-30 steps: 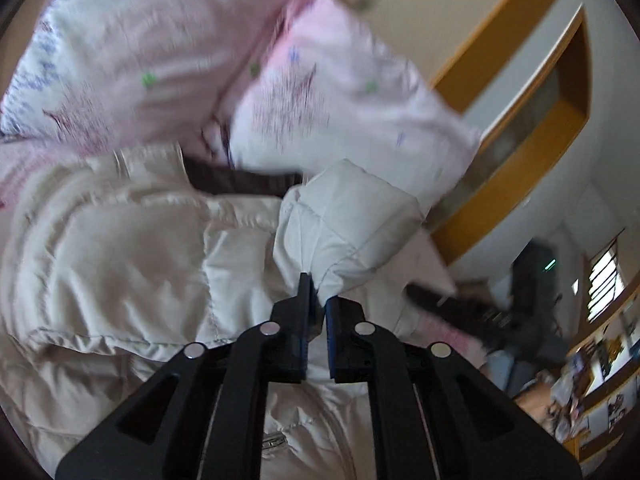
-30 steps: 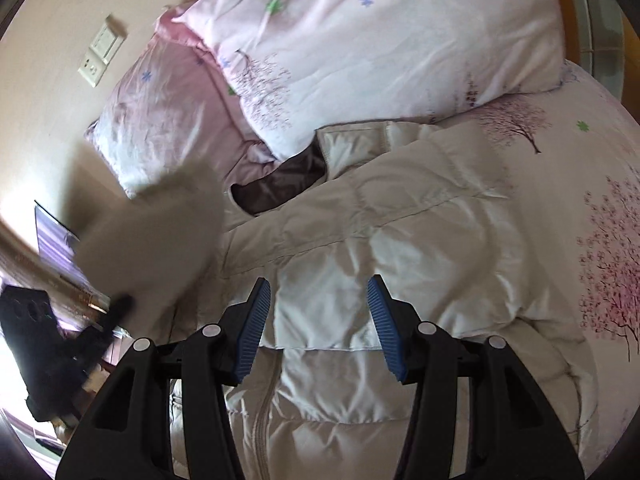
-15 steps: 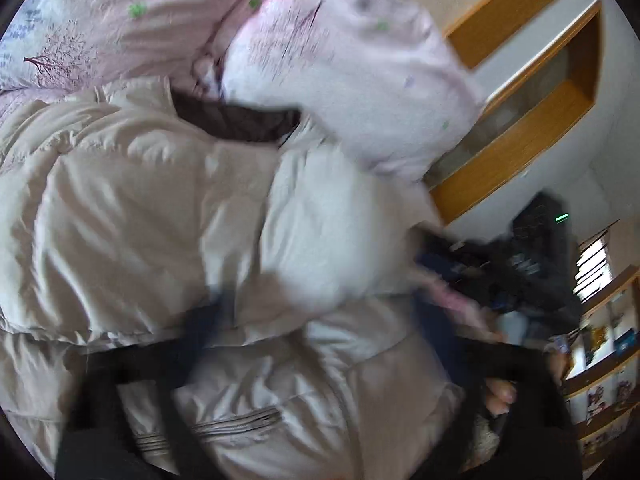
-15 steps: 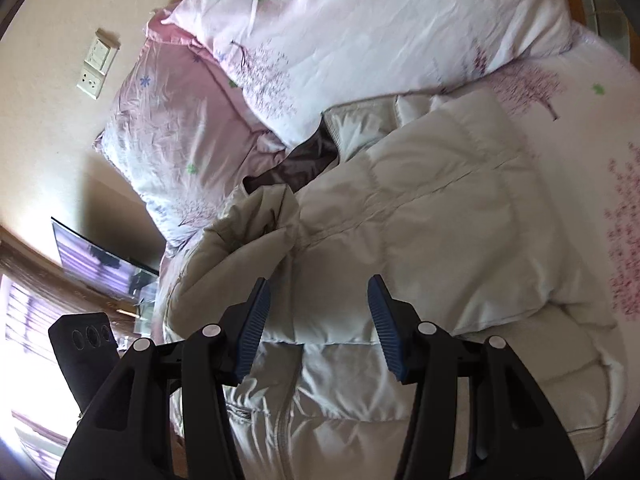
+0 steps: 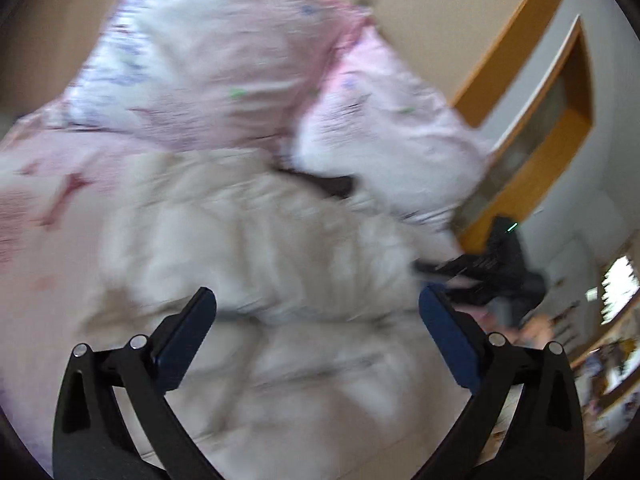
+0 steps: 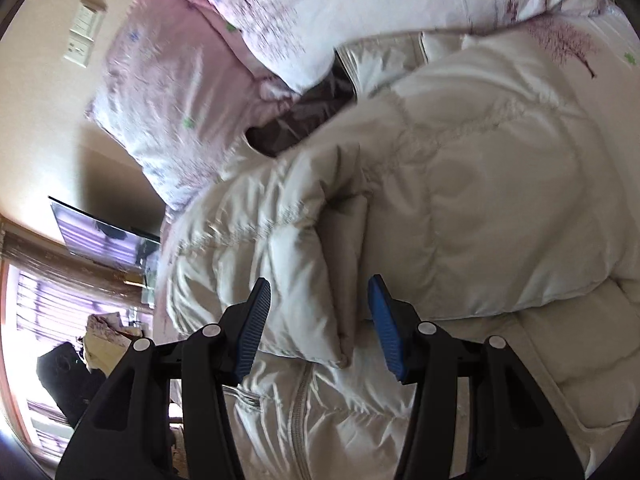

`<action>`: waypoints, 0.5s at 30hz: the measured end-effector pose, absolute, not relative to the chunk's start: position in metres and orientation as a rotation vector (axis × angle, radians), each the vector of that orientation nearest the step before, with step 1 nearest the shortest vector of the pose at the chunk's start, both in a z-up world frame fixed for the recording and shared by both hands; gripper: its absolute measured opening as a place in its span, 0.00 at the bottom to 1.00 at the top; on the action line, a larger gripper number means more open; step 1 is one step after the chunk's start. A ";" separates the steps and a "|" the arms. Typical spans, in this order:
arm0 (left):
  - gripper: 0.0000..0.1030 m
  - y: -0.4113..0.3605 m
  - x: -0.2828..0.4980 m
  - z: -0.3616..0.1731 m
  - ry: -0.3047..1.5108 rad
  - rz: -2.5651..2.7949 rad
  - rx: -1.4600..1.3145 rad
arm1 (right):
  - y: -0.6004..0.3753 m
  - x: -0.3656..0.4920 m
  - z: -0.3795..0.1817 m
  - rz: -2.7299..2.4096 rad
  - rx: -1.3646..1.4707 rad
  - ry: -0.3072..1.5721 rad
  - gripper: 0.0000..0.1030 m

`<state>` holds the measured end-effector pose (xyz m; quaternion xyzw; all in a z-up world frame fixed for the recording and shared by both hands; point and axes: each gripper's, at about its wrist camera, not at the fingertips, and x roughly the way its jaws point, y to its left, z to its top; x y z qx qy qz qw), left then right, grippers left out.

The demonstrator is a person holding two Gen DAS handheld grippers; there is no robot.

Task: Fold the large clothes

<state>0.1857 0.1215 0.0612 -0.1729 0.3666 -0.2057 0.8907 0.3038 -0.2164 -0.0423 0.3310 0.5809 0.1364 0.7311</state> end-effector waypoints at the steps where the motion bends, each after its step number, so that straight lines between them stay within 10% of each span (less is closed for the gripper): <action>1: 0.98 0.135 0.182 0.057 0.783 -0.388 -0.350 | -0.215 0.304 -0.046 0.299 0.731 1.288 0.51; 4: 0.98 0.176 0.165 0.045 0.828 -0.266 -0.363 | -0.210 0.305 -0.054 0.325 0.756 1.305 0.51; 8: 0.98 0.215 0.144 0.033 0.842 -0.147 -0.408 | -0.197 0.309 -0.047 0.365 0.715 1.268 0.17; 15: 0.98 0.237 0.130 0.030 0.744 -0.105 -0.450 | -0.202 0.305 0.019 0.326 0.595 1.002 0.12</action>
